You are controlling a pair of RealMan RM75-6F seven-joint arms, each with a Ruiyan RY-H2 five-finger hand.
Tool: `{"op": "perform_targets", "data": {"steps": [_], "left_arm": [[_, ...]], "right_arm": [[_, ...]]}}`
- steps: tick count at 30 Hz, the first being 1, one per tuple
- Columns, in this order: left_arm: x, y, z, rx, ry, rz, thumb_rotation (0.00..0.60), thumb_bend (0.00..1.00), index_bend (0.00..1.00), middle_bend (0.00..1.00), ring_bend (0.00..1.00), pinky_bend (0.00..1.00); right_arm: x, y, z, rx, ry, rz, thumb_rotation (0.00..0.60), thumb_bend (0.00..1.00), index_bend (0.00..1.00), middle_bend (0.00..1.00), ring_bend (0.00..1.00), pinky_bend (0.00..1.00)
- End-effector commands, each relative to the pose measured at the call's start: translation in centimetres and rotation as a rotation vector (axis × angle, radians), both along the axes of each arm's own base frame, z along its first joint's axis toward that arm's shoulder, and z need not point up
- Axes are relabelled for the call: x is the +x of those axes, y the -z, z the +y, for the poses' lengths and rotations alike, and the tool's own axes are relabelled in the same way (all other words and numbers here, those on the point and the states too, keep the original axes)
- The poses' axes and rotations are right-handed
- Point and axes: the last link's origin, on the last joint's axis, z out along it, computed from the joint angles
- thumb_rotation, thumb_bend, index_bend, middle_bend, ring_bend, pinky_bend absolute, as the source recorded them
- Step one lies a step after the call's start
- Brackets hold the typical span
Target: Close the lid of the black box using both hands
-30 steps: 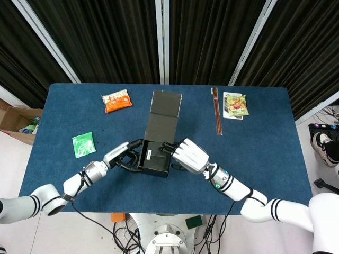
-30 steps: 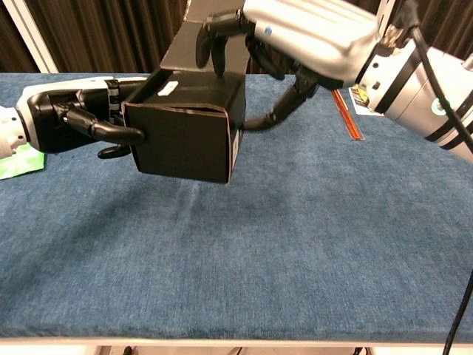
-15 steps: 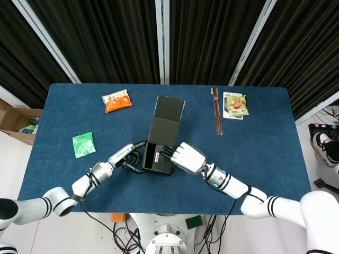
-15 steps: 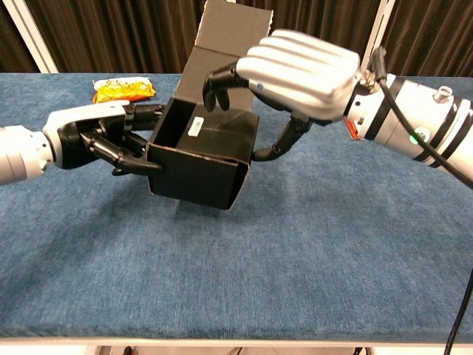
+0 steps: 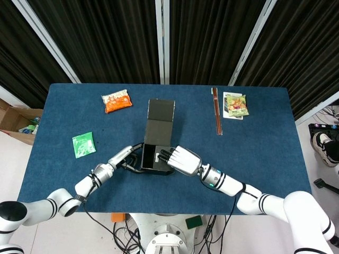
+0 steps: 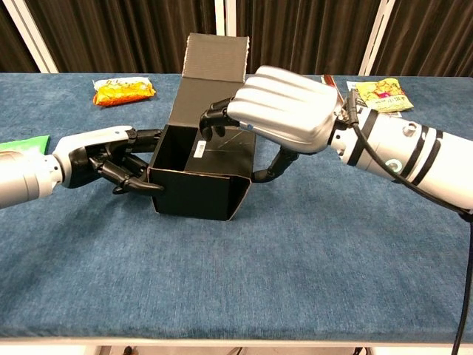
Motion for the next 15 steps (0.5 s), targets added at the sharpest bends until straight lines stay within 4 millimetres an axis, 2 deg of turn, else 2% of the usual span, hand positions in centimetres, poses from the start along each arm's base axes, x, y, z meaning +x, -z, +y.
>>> {"op": "perform_targets", "data": {"steps": [1, 6, 10, 15], "left_arm": [[-0.1, 0.0, -0.1, 0.0, 0.004, 0.002, 0.6, 0.14, 0.47, 0.44, 0.7, 0.84], [-0.2, 0.0, -0.2, 0.001, 0.017, 0.013, 0.6, 0.14, 0.47, 0.44, 0.7, 0.84], [-0.2, 0.1, -0.1, 0.007, 0.033, 0.033, 0.6, 0.14, 0.47, 0.44, 0.7, 0.84], [-0.2, 0.1, -0.1, 0.009, 0.04, 0.038, 0.6, 0.14, 0.47, 0.44, 0.7, 0.84]], "right_arm": [[0.3, 0.3, -0.1, -0.005, -0.012, -0.01, 0.6, 0.07, 0.41, 0.41, 0.74, 1.0], [0.7, 0.7, -0.4, -0.004, -0.022, -0.011, 0.6, 0.1, 0.42, 0.42, 0.74, 1.0], [1.1, 1.2, -0.4, -0.005, -0.035, -0.007, 0.6, 0.15, 0.46, 0.44, 0.75, 1.0], [1.2, 1.6, -0.3, 0.002, -0.049, 0.014, 0.6, 0.16, 0.51, 0.46, 0.76, 1.0]]}}
